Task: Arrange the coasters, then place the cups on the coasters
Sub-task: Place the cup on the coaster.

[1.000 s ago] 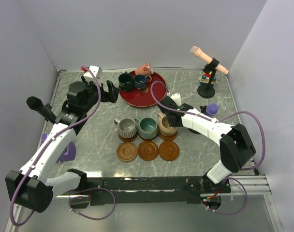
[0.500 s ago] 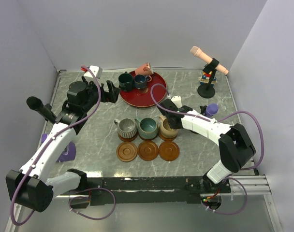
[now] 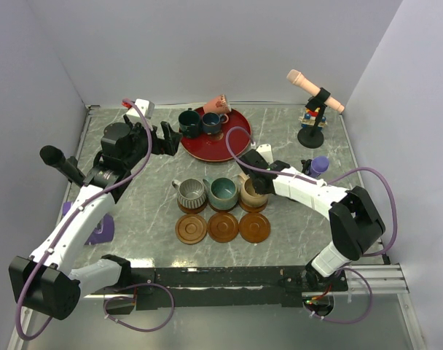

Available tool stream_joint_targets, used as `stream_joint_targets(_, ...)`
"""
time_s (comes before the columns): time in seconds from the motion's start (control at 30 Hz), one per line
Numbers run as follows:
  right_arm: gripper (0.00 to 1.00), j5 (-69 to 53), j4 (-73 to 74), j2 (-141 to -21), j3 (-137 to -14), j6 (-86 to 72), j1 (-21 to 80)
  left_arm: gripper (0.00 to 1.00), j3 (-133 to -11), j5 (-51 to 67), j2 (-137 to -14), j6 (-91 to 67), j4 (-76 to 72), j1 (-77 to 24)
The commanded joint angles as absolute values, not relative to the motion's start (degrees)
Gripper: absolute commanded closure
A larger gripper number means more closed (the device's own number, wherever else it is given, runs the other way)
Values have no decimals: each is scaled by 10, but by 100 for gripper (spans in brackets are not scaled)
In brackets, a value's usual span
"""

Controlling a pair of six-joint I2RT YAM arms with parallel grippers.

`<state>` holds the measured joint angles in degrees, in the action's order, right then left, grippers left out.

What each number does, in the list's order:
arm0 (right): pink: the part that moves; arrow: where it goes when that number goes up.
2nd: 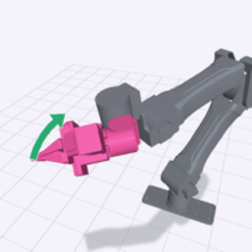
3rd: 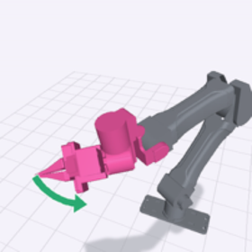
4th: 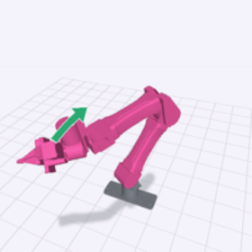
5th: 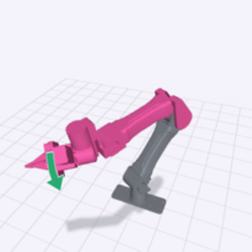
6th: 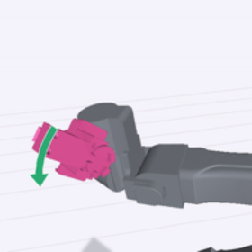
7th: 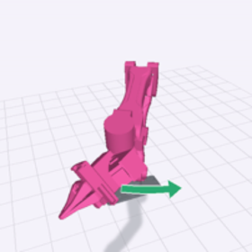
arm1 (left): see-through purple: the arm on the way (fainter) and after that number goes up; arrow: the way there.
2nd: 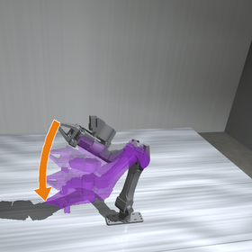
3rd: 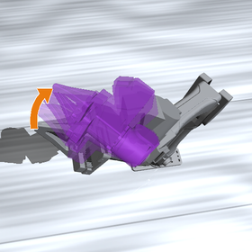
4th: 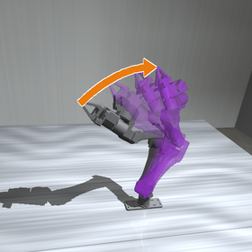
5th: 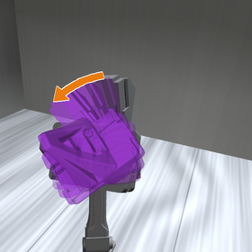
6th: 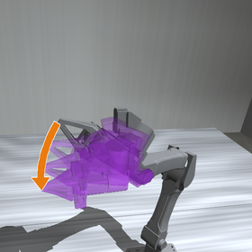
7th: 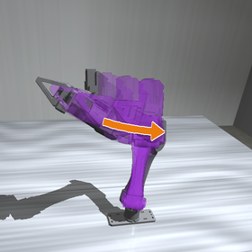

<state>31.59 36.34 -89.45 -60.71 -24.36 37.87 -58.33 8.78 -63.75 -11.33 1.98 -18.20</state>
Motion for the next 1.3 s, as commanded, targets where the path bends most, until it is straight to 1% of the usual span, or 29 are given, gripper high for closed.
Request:
stream_joint_targets(0.0, 100, 330, 338, -904, -607, -244, 381, 3, -589, 98, -637, -120, 11, -179)
stream_joint_targets(0.27, 100, 336, 356, -920, -616, -246, 381, 3, -589, 99, -636, -120, 10, -179)
stream_joint_targets(0.3, 97, 336, 359, -923, -619, -247, 381, 3, -589, 99, -636, -120, 10, -179)
stream_joint_targets(0.47, 76, 334, 361, -925, -624, -246, 381, 4, -589, 101, -637, -120, 10, -179)
stream_joint_targets(0.5, 70, 334, 361, -924, -624, -246, 381, 3, -588, 102, -635, -120, 9, -179)
stream_joint_targets(0.6, 56, 335, 361, -923, -625, -246, 381, 3, -589, 101, -636, -120, 10, -179)
stream_joint_targets(0.83, 37, 332, 357, -915, -624, -242, 381, 3, -589, 100, -637, -120, 10, -179)
stream_joint_targets(1.03, 30, 332, 359, -903, -629, -238, 381, 3, -593, 92, -640, -126, 16, -179)
stream_joint_targets(1.27, 27, 336, 364, -880, -640, -235, 381, 3, -595, 88, -642, -130, 18, -179)
